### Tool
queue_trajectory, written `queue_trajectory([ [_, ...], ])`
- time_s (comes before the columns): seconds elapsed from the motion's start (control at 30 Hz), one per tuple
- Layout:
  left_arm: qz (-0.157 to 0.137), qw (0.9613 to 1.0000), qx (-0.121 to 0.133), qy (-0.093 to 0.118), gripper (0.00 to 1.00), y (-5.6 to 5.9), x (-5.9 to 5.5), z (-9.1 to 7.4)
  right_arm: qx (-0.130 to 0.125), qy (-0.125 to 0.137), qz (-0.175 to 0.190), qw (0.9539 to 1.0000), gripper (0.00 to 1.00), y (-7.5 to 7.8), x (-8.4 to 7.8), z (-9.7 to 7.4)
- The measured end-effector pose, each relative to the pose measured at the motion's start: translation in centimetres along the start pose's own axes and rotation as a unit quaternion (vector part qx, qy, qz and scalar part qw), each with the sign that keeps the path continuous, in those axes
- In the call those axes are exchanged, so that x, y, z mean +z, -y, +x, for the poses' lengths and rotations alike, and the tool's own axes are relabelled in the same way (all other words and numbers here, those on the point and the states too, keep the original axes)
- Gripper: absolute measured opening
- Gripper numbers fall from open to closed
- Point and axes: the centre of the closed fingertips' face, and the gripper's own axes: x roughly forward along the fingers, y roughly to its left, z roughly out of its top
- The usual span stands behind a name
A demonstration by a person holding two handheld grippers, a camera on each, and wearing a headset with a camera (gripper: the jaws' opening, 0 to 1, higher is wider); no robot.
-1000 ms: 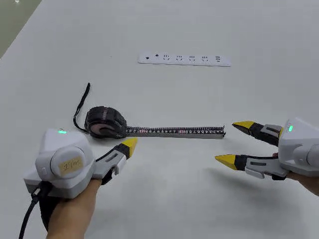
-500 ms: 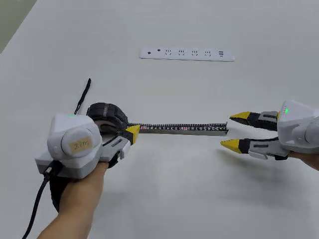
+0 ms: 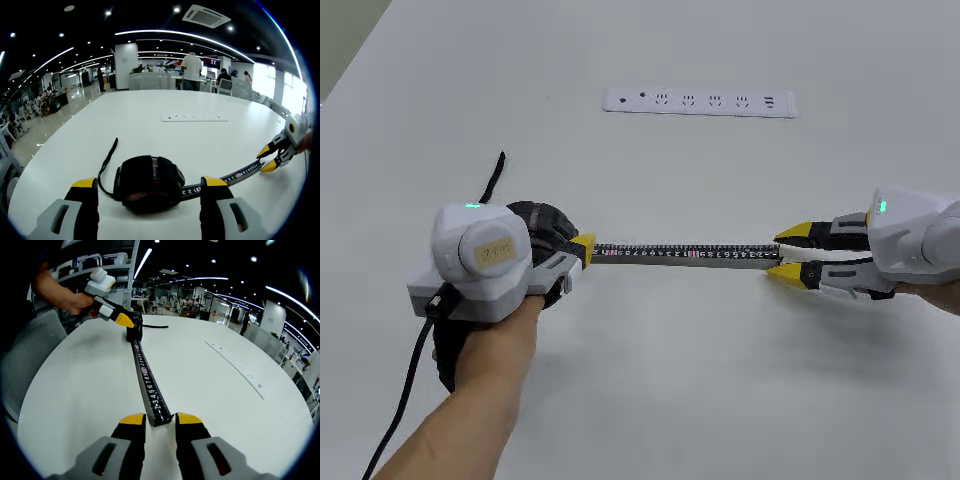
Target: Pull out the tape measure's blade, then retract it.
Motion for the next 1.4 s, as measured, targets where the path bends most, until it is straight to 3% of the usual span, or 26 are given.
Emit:
queue_trajectory([
  [0.63,-0.027,0.9994,0.01,-0.018,0.7,-0.4,-0.4,1.4,0.011,-0.006,-0.016,0.9998,0.13,0.1,-0.3,0.3],
  [1.07,-0.027,0.9991,0.012,-0.029,0.65,-0.6,-0.7,1.8,0.011,-0.009,-0.02,0.9997,0.12,0.0,-0.2,0.4],
  [1.1,-0.029,0.9988,0.0,-0.04,0.63,0.1,-1.2,2.1,0.011,-0.01,-0.02,0.9997,0.12,-0.1,-0.3,0.3],
  [1.4,-0.005,0.9989,0.005,-0.046,0.58,-0.2,-1.3,2.0,0.01,-0.011,-0.019,0.9997,0.12,0.0,-0.2,0.2],
])
